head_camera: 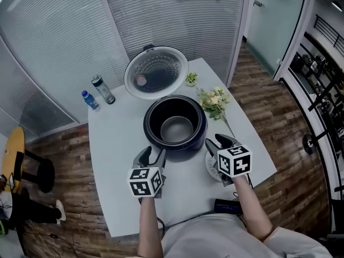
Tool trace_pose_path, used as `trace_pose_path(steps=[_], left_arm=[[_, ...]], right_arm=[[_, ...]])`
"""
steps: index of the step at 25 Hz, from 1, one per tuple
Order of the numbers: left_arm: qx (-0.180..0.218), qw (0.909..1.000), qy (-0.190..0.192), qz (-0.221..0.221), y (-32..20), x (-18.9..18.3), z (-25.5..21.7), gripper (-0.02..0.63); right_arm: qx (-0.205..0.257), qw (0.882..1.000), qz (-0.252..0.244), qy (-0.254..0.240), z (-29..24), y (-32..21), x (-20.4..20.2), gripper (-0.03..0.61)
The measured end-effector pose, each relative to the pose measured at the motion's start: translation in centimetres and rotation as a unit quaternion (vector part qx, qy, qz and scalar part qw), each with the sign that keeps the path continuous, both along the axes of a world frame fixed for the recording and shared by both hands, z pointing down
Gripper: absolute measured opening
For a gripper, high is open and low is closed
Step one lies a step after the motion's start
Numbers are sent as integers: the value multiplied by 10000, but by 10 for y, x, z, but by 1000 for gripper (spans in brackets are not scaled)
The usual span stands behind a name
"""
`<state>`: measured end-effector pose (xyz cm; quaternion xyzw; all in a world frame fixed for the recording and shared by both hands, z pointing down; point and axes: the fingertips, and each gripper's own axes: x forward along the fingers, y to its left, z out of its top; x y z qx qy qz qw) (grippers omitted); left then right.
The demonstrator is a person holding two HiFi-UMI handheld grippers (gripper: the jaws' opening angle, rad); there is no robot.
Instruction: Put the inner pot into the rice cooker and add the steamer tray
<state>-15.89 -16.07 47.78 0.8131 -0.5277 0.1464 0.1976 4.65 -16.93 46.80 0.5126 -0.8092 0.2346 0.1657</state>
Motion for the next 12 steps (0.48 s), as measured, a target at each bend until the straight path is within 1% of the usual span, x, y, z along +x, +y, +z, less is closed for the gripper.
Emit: trace_pose_path(steps=[5,9,12], left_arm=[[8,9998,61,203,24,12,0,218],[92,9983,357,451,38,30,-2,215],[99,9974,354,620,51,45,6,211]], right_arm=[[-224,9996,156,56,12,34,10,176],[-375,9985,407,59,29,61,26,176],[-493,9970,581,91,45,83,41,176]])
